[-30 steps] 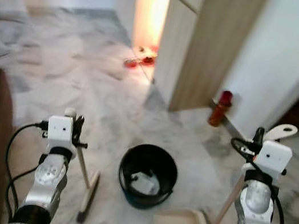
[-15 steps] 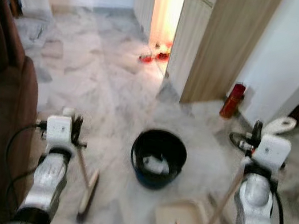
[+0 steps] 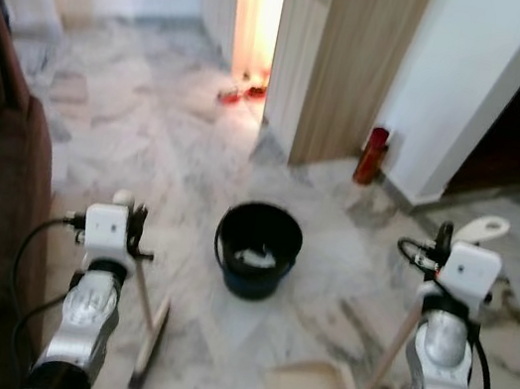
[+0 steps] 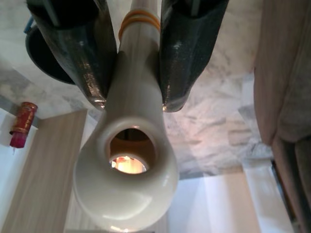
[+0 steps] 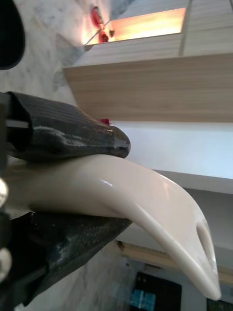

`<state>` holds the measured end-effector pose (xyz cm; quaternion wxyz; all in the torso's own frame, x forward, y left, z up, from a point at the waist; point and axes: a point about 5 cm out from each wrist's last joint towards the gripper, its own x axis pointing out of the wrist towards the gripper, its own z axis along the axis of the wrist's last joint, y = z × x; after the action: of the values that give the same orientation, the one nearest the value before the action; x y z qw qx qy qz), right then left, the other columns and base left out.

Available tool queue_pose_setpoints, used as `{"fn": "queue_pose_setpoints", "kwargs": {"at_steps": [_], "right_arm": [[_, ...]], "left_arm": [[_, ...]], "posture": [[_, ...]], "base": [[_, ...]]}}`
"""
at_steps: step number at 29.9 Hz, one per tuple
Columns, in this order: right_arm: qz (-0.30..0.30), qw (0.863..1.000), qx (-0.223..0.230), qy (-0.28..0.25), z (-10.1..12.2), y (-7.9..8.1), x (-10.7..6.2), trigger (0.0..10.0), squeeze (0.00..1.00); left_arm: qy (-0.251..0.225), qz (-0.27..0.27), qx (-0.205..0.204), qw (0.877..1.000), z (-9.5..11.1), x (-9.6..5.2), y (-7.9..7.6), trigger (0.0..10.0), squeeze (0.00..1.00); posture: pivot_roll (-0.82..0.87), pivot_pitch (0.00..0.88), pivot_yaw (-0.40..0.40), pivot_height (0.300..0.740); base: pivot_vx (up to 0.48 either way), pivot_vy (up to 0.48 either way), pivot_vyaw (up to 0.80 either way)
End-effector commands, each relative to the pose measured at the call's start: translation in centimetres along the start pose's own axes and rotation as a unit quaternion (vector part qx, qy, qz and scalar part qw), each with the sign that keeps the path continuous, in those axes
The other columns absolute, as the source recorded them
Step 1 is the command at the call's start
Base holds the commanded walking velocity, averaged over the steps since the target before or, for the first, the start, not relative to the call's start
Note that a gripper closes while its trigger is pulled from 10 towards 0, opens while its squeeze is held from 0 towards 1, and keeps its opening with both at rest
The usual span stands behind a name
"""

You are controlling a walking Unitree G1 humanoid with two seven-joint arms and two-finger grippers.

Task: Sweep floor

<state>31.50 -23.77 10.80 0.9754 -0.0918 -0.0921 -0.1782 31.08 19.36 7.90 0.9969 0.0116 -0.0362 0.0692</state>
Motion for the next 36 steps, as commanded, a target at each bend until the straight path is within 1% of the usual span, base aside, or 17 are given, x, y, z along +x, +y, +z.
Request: {"fn": "queue_pose_setpoints", "kwargs": {"at_steps": [1,4,7,18,23,25,29,36], "right_arm": [[0.005,1.0,0.005,-0.023,1.1,0.3,0.6,10.0,0.0],[0.007,1.0,0.006,-0.014,0.8,0.3,0.6,10.0,0.0],[0.01,1.0,0.012,0.003,0.4,0.4,0.5,10.0,0.0],[0.014,1.0,0.01,0.002,0.4,0.8,0.5,10.0,0.0],[0.015,1.0,0.008,0.006,0.1,0.8,0.3,10.0,0.0],[0.004,1.0,0.001,0.001,0.2,0.6,0.2,10.0,0.0],[-0.006,1.0,0.007,0.002,0.2,0.3,0.3,10.0,0.0],[-0.004,1.0,0.007,0.003,0.1,0.4,0.1,10.0,0.0]], "left_arm": [[-0.018,-0.003,0.005,1.0,0.9,0.5,0.0,10.0,0.0],[-0.017,-0.006,0.005,1.0,0.8,0.4,-0.1,10.0,0.0],[-0.016,-0.01,0.003,1.0,0.8,0.4,-0.3,10.0,0.0],[-0.013,-0.022,0.004,1.0,0.7,0.5,-0.5,10.0,0.0],[-0.013,-0.031,0.005,0.999,0.7,0.5,-0.8,10.0,0.0],[-0.013,-0.032,0.005,0.999,0.8,0.6,-1.0,10.0,0.0],[-0.012,-0.038,0.01,0.999,0.7,0.6,-1.0,10.0,0.0],[-0.011,-0.046,0.012,0.999,0.8,0.7,-1.1,10.0,0.0]], "posture": [[0.0,0.0,-0.031,0.74],[0.0,0.0,-0.032,0.74],[0.0,0.0,-0.032,0.74],[-0.01,0.0,-0.018,0.74],[-0.02,0.0,-0.016,0.74],[-0.02,0.0,-0.017,0.74],[-0.02,0.0,-0.011,0.74],[-0.02,0.0,-0.008,0.74]], "base": [[0.0,0.0,0.0],[0.0,0.0,0.0],[0.0,0.0,-0.8],[0.0,0.0,-0.8],[0.0,0.0,-0.8],[0.0,0.0,-0.8],[0.0,0.0,-0.8],[0.0,0.0,-0.8]]}}
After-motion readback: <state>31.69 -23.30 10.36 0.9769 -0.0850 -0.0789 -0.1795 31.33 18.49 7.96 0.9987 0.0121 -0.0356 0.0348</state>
